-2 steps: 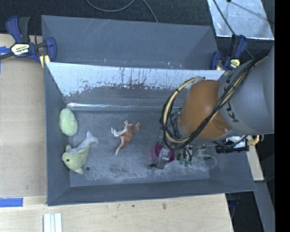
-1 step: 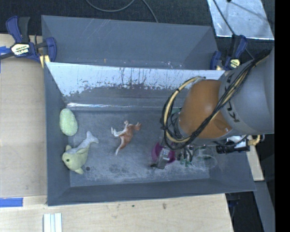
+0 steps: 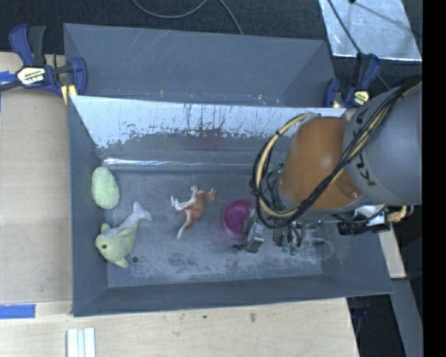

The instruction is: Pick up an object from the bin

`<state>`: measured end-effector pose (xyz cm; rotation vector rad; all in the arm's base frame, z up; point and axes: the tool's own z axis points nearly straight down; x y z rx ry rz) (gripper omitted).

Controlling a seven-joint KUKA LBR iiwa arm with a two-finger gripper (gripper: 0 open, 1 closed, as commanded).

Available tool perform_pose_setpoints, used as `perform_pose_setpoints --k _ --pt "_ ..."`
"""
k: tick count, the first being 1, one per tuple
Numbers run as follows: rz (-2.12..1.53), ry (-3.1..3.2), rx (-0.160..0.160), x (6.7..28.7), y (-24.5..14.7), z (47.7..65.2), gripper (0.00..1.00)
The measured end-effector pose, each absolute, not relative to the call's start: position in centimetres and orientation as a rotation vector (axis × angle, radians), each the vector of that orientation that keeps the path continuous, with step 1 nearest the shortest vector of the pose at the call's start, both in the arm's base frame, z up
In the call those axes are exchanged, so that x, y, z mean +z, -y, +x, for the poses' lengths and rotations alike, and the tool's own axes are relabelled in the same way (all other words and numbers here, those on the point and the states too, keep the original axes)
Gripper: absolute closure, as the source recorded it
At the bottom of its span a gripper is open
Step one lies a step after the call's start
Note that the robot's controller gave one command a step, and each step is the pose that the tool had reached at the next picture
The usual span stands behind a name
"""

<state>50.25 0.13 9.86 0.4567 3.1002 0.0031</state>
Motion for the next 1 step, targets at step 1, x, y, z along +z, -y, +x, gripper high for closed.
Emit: perform_pose_setpoints --k 1 --pt "0.457 -3.103 0.001 11.35 -0.08 50.22 1.0"
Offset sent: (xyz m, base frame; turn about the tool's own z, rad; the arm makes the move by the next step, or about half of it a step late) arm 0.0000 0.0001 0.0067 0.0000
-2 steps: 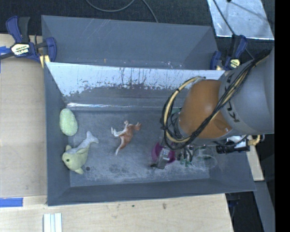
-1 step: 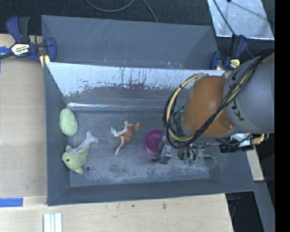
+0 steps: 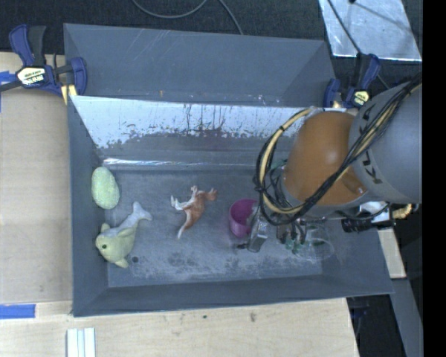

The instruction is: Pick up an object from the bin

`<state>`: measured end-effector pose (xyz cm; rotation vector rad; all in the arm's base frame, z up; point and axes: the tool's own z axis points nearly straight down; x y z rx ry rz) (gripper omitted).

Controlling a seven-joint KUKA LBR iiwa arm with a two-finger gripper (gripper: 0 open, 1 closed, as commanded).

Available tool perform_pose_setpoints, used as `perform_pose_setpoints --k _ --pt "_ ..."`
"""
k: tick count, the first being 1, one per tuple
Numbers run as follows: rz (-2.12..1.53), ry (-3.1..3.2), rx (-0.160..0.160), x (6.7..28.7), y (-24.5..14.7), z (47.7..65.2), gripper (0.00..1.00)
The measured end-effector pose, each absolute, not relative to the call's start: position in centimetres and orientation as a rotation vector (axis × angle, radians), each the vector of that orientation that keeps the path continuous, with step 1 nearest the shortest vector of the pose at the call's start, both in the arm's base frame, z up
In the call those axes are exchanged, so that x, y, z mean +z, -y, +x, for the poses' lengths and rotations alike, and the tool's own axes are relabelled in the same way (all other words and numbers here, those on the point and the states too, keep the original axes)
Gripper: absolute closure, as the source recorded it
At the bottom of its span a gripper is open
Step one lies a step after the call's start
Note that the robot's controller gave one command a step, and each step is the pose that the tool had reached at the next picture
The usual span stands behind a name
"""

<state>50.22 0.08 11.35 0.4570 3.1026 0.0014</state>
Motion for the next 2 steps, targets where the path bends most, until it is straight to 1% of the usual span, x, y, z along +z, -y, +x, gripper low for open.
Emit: perform_pose_setpoints --k 2 --pt "0.457 -3.103 0.001 13.16 -0.04 50.23 1.0"
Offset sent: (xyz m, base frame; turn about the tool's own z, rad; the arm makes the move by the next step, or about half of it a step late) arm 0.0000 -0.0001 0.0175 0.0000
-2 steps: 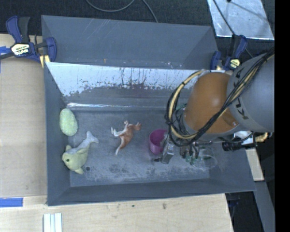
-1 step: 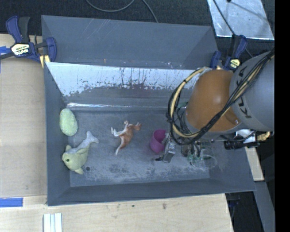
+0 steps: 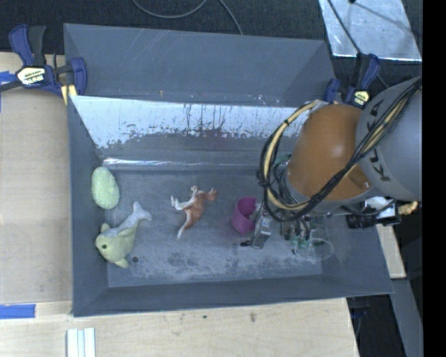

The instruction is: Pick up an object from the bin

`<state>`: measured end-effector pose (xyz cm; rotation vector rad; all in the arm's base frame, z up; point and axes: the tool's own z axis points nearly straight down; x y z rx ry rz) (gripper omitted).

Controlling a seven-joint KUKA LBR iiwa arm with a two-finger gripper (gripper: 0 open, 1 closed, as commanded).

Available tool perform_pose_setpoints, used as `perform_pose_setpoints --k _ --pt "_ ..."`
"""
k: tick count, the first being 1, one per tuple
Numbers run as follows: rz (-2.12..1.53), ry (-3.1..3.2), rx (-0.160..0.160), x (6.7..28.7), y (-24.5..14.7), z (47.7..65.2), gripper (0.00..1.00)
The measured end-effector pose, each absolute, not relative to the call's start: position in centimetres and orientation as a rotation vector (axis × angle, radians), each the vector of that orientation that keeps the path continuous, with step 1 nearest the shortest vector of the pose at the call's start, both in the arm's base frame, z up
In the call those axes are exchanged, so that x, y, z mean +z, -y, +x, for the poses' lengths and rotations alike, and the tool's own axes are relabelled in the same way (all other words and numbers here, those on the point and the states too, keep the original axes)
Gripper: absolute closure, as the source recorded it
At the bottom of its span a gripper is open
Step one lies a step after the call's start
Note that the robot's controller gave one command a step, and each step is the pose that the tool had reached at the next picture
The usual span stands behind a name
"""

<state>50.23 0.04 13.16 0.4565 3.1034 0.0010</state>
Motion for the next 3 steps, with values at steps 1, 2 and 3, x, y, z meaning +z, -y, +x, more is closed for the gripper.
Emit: perform_pose_setpoints --k 1,2,3 --pt "0.456 -3.103 0.001 13.6 0.0 50.2 1.0" --pt "0.455 -3.109 0.0 14.2 0.0 50.2 1.0" --pt "0.454 -3.108 0.0 15.4 0.0 50.2 1.0"
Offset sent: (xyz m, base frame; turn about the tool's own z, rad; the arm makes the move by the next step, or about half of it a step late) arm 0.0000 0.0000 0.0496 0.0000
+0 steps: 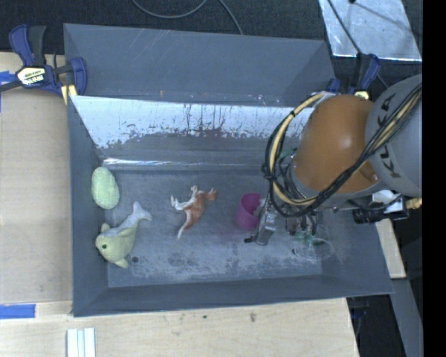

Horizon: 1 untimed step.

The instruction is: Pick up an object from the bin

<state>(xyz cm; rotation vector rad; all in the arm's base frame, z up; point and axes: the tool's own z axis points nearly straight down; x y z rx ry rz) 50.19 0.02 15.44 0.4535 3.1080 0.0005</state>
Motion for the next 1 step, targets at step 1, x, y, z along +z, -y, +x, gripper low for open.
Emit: perform_pose_setpoints --k 1 --pt "0.452 -3.108 0.0 16.36 0.0 50.22 1.0"
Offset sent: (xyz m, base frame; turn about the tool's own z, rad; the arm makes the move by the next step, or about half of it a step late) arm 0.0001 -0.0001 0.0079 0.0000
